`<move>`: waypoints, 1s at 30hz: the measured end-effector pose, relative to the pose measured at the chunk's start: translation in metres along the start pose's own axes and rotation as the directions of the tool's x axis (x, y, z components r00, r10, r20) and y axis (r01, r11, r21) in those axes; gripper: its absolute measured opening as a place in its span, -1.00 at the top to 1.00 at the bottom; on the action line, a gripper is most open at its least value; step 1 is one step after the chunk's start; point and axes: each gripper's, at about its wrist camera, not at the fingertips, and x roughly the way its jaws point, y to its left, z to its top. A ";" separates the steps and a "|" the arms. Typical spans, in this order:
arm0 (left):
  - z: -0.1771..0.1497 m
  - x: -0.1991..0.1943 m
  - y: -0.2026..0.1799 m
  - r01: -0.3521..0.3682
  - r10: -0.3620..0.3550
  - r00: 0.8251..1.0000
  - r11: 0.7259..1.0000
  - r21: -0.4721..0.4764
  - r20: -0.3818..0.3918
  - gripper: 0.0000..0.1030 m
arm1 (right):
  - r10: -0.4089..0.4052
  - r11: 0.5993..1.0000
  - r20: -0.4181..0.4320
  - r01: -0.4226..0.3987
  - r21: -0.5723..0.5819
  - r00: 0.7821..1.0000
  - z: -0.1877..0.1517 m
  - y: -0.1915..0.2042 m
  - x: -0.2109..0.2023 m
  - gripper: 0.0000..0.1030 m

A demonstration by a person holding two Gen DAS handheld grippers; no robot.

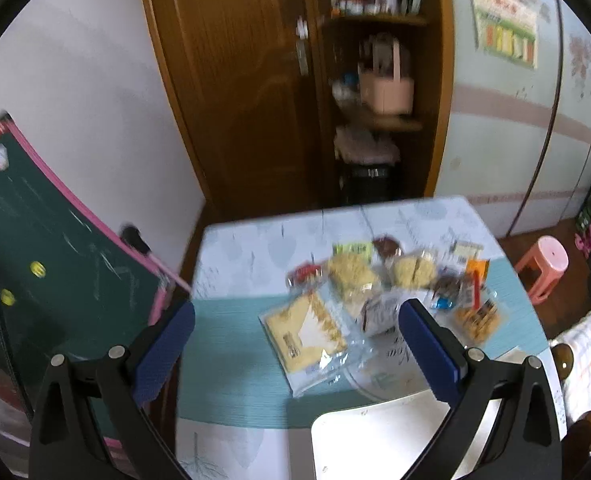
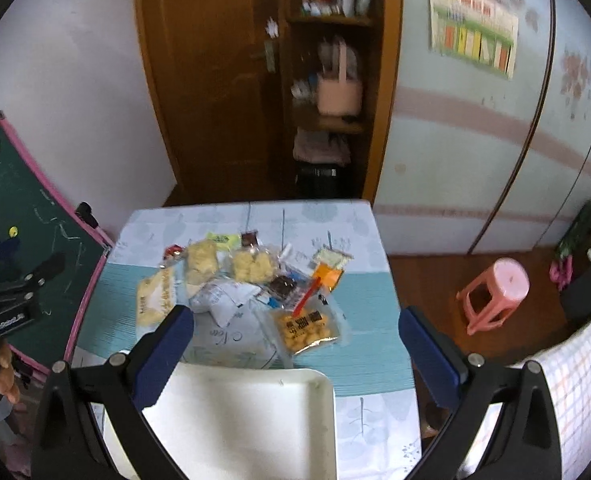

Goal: Organize snacks
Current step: 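Reach the left tool to the yellow cake bag while the right tool reaches the orange nugget bag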

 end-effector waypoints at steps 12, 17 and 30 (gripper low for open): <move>-0.039 0.174 0.032 -0.013 -0.028 0.927 0.994 -0.108 -0.374 -0.97 | 0.034 0.987 -0.346 0.023 0.161 0.938 -0.011 -0.045 0.165 -0.99; -0.044 0.210 0.021 -0.038 0.006 0.901 0.997 -0.067 -0.434 -0.97 | 0.048 0.978 -0.445 0.048 0.202 0.894 -0.023 -0.050 0.216 -0.98; -0.047 0.268 0.016 -0.014 -0.133 0.825 0.967 -0.254 -0.549 -0.97 | 0.180 0.948 -0.548 0.004 0.318 0.817 -0.047 -0.051 0.263 -0.99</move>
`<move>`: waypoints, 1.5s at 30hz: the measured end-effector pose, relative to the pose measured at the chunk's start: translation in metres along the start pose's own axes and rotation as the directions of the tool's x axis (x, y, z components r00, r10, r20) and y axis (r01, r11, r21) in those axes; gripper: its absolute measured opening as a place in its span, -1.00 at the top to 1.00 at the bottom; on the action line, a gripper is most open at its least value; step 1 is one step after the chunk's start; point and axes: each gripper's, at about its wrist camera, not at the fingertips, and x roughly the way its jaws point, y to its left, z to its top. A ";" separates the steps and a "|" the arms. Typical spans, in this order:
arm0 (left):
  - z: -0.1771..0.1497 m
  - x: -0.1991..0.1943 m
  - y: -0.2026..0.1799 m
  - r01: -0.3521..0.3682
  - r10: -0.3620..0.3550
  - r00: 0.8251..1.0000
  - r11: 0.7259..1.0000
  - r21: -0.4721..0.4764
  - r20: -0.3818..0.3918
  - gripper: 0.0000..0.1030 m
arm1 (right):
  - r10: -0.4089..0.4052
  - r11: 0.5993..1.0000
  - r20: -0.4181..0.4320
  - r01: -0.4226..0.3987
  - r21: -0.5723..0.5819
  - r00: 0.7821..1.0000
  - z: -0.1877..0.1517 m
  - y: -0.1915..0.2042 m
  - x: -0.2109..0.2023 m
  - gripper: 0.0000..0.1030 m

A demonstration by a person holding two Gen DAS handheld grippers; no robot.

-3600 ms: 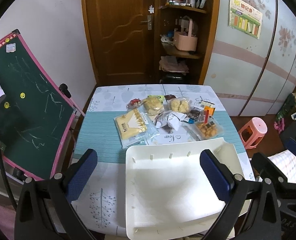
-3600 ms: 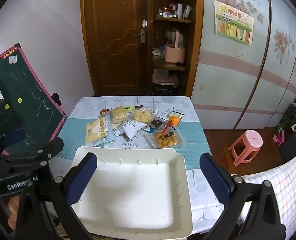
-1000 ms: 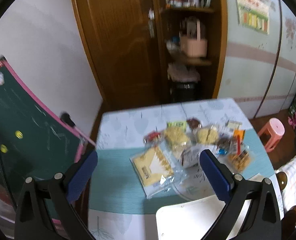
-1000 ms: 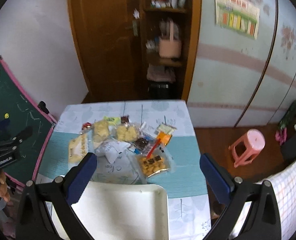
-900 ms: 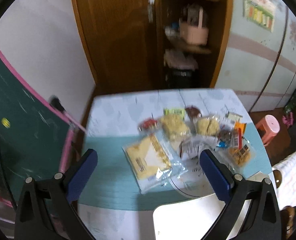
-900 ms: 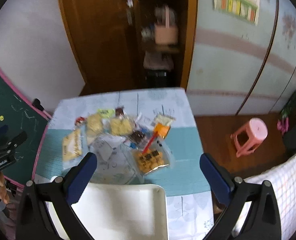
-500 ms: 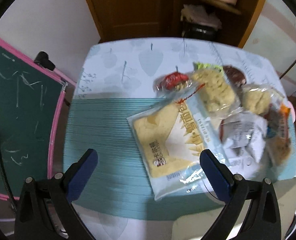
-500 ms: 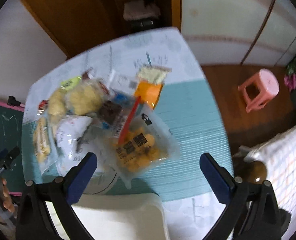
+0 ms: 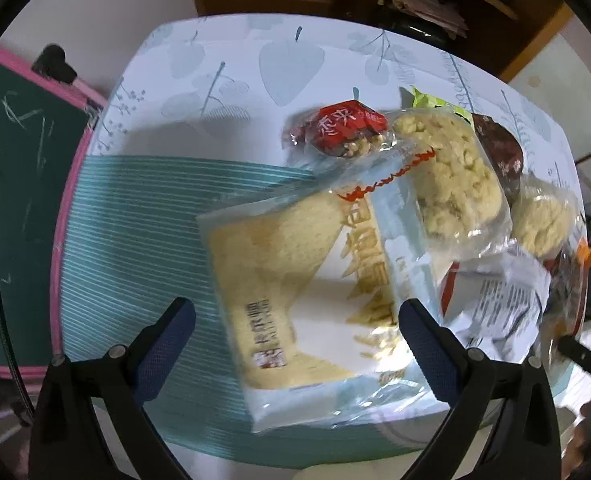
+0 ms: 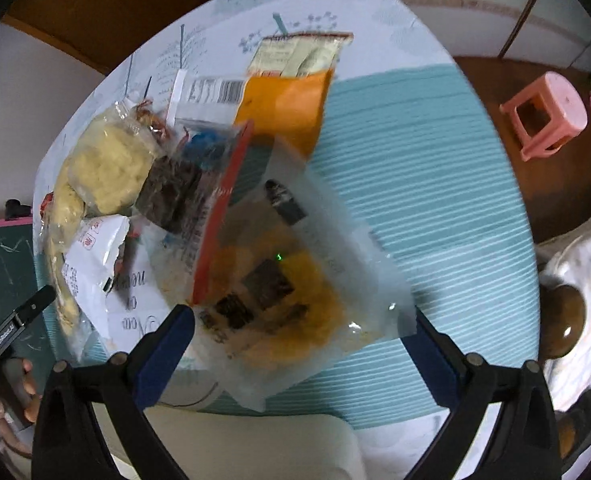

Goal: Organize snacks
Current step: 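Reach the left tool to the yellow cake bag while the right tool reaches the orange nugget bag, then lift the yellow cake bag with the left tool while the right tool carries the nugget bag into the tray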

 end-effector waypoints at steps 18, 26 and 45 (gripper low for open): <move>0.016 0.026 -0.015 -0.061 0.062 0.994 0.998 0.013 -0.092 -0.83 | 0.067 0.997 -0.007 -0.066 0.037 0.998 -0.001 0.020 0.003 -0.56; 0.001 0.006 -0.021 -0.056 0.057 0.998 0.998 0.041 -0.032 -0.49 | 0.148 0.989 0.064 -0.147 -0.012 0.987 -0.014 0.010 -0.036 0.09; -0.105 -0.247 -0.026 0.020 -0.131 0.907 0.963 0.269 0.400 -0.20 | 0.215 0.951 0.426 -0.089 -0.296 0.879 -0.101 0.066 -0.192 0.20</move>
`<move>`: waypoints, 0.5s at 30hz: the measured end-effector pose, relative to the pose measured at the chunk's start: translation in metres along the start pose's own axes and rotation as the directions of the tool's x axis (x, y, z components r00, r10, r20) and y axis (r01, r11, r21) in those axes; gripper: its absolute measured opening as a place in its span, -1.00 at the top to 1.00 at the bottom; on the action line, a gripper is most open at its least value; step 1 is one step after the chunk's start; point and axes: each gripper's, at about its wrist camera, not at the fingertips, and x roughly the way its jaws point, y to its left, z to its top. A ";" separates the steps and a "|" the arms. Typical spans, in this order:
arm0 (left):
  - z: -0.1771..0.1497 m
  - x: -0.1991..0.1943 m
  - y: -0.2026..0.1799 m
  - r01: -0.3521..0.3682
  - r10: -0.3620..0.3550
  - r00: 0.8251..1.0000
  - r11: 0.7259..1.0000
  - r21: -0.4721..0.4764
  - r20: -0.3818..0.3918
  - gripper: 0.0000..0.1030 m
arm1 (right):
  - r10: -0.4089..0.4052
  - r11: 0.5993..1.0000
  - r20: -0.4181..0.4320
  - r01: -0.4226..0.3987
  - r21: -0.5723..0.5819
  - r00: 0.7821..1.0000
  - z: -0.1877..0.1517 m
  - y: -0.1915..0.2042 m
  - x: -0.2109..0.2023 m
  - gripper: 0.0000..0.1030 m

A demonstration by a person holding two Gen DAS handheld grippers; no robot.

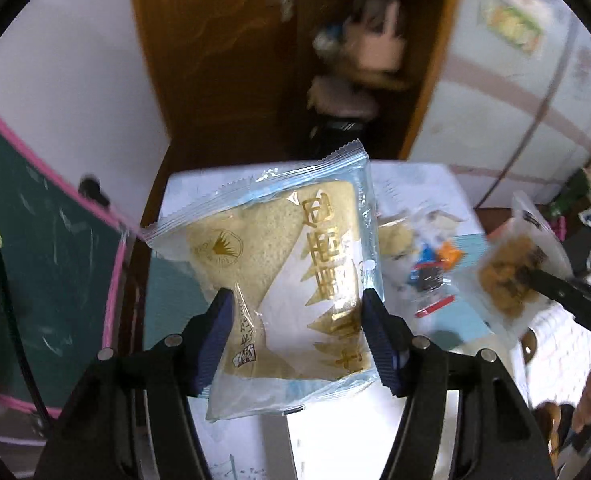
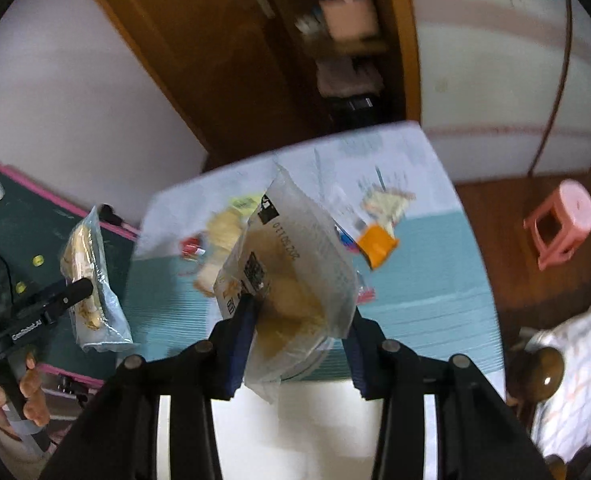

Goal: Organize snacks
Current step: 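Lift the yellow cake bag with the left tool while the right tool carries the nugget bag into the tray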

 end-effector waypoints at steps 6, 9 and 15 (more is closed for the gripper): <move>-0.036 -0.085 -0.032 0.070 -0.081 0.991 0.992 0.102 0.108 -0.21 | 0.010 0.994 0.096 0.001 -0.108 0.995 -0.030 0.033 -0.068 0.19; -0.060 -0.101 -0.045 0.076 -0.093 0.987 0.989 0.128 0.128 -0.21 | 0.002 0.989 0.109 0.014 -0.144 0.994 -0.054 0.041 -0.082 0.19; -0.116 -0.096 -0.071 0.021 -0.039 0.989 0.992 0.123 0.141 -0.22 | -0.039 0.983 0.099 0.056 -0.173 0.994 -0.101 0.049 -0.086 0.19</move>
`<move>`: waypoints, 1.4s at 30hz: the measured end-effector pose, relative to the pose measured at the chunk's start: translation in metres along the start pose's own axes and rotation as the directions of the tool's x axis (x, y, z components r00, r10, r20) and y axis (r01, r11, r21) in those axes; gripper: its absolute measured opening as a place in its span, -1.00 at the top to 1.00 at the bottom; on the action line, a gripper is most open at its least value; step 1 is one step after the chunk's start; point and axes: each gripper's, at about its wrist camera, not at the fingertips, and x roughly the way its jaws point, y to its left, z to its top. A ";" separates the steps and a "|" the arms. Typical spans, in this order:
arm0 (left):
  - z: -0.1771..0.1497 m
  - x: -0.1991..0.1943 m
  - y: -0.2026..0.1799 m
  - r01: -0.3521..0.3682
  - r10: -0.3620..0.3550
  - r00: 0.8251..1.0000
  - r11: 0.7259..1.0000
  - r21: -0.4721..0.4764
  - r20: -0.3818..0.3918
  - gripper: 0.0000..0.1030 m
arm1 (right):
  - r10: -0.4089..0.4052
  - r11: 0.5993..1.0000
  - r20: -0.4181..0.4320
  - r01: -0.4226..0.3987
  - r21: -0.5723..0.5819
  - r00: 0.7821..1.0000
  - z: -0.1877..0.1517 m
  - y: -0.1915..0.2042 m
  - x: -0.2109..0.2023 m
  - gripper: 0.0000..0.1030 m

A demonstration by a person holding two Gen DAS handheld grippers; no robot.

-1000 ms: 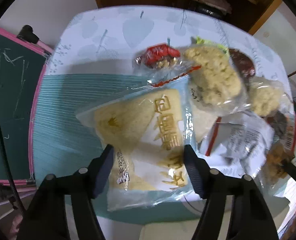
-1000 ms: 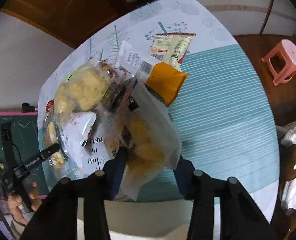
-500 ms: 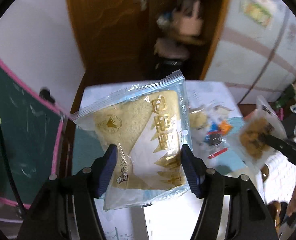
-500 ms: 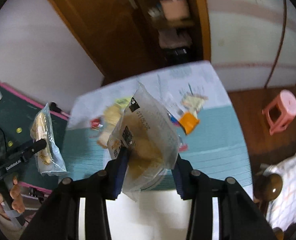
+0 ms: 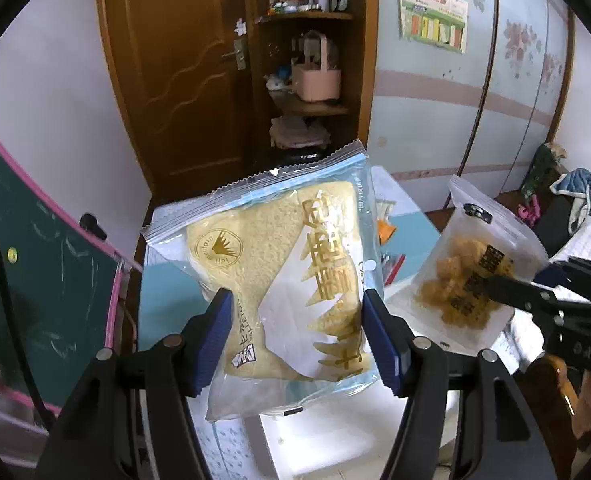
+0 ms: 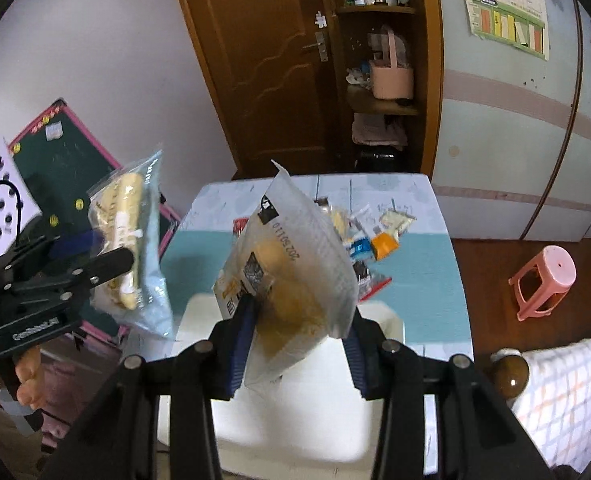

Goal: Organize snacks
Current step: 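Lift the yellow cake bag with the left tool while the right tool carries the nugget bag into the tray, then open both tools and withdraw them from the tray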

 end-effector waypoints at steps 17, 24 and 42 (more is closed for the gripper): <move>-0.075 0.081 -0.006 -0.043 0.018 0.973 0.993 -0.106 -0.232 -0.52 | -0.083 0.996 -0.188 0.090 0.025 0.979 -0.076 0.008 0.053 0.31; -0.070 0.071 0.000 -0.045 0.025 0.985 0.992 -0.117 -0.172 -0.81 | -0.165 0.986 -0.083 0.167 0.016 0.983 -0.071 0.015 0.037 -0.21; -0.062 0.050 -0.012 -0.107 0.101 0.990 0.992 -0.060 -0.097 -0.81 | -0.148 0.989 -0.052 0.149 0.024 0.988 -0.075 0.022 0.031 -0.28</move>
